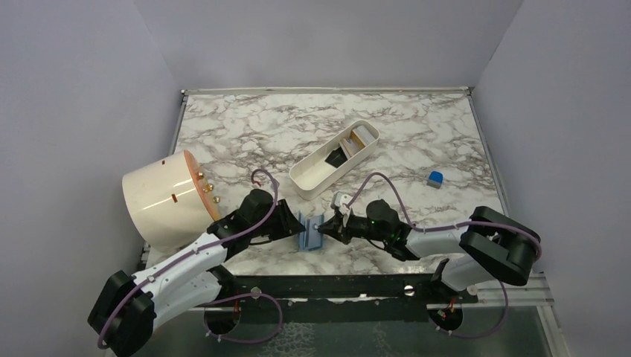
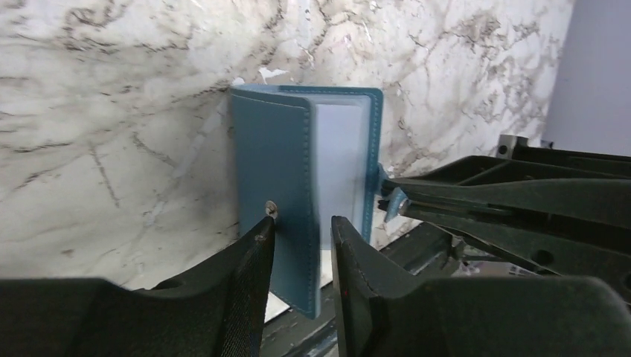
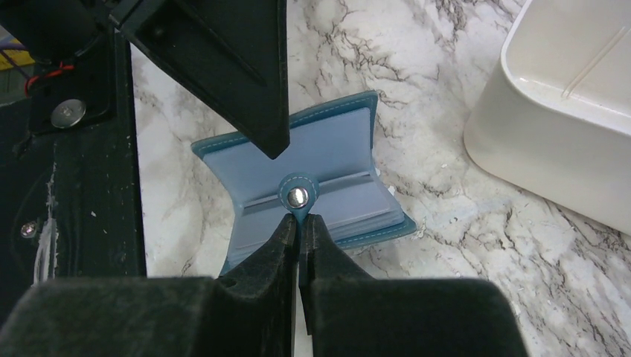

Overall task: Put the credit cards into the card holder
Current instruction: Close the card holder at the center of the board.

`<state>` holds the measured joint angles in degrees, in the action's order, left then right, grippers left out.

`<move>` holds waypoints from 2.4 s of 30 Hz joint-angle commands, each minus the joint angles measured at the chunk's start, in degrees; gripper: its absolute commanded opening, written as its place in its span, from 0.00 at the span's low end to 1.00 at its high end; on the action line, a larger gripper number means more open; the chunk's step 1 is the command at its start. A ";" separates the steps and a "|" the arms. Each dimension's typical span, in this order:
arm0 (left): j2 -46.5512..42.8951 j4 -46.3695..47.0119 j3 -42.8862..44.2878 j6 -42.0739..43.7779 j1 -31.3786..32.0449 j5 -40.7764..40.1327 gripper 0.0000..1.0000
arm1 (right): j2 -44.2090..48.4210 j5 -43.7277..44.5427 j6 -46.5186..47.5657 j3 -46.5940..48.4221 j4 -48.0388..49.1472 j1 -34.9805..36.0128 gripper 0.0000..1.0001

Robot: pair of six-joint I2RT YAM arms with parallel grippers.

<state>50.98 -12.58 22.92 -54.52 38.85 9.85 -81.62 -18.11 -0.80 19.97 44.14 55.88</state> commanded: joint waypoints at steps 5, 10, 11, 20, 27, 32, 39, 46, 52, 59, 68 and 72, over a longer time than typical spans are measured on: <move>1.63 17.28 -6.30 -7.04 0.00 9.09 0.38 | -2.80 -1.97 -0.15 -3.24 11.10 0.00 0.01; 3.42 22.56 -9.05 -8.71 0.00 8.73 0.25 | -3.33 -2.71 0.89 -4.74 13.17 -0.03 0.01; 4.19 22.71 -9.12 -8.64 0.00 8.60 0.22 | -3.45 -2.68 1.04 -5.07 13.69 0.03 0.01; 8.27 22.89 -8.48 -6.45 0.17 7.01 0.31 | -3.58 -3.89 2.74 -5.68 13.77 0.03 0.01; 8.40 18.11 -5.63 -3.67 0.17 4.47 0.41 | -3.88 -4.33 4.04 -6.08 13.86 0.06 0.01; 6.85 13.48 -3.54 -1.79 0.13 1.88 0.45 | -4.02 -4.69 4.50 -6.25 13.54 0.07 0.01; 6.46 12.74 -1.52 -0.60 0.18 4.72 0.53 | -3.19 -5.04 5.94 -5.68 10.35 0.02 0.01; 5.71 18.65 -2.98 -3.34 0.24 8.99 0.50 | -2.75 -5.23 7.06 -5.37 8.92 0.00 0.01; 8.25 23.18 -4.41 -5.06 0.24 11.20 0.13 | -3.17 -5.26 7.82 -5.38 9.17 0.03 0.01; 11.22 15.79 -1.60 1.07 0.23 4.93 0.01 | -1.44 -5.58 8.19 -6.11 8.78 0.00 0.01; 17.33 19.55 -3.61 1.79 0.78 4.77 0.02 | -3.64 -5.81 7.74 -4.42 8.24 0.00 0.03; 16.82 19.70 -4.29 2.04 0.96 3.38 0.01 | -5.29 -5.24 6.57 -2.25 4.77 0.00 0.15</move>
<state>67.83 6.42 19.90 -54.17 39.42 16.10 -85.36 -22.41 6.28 14.96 51.24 55.88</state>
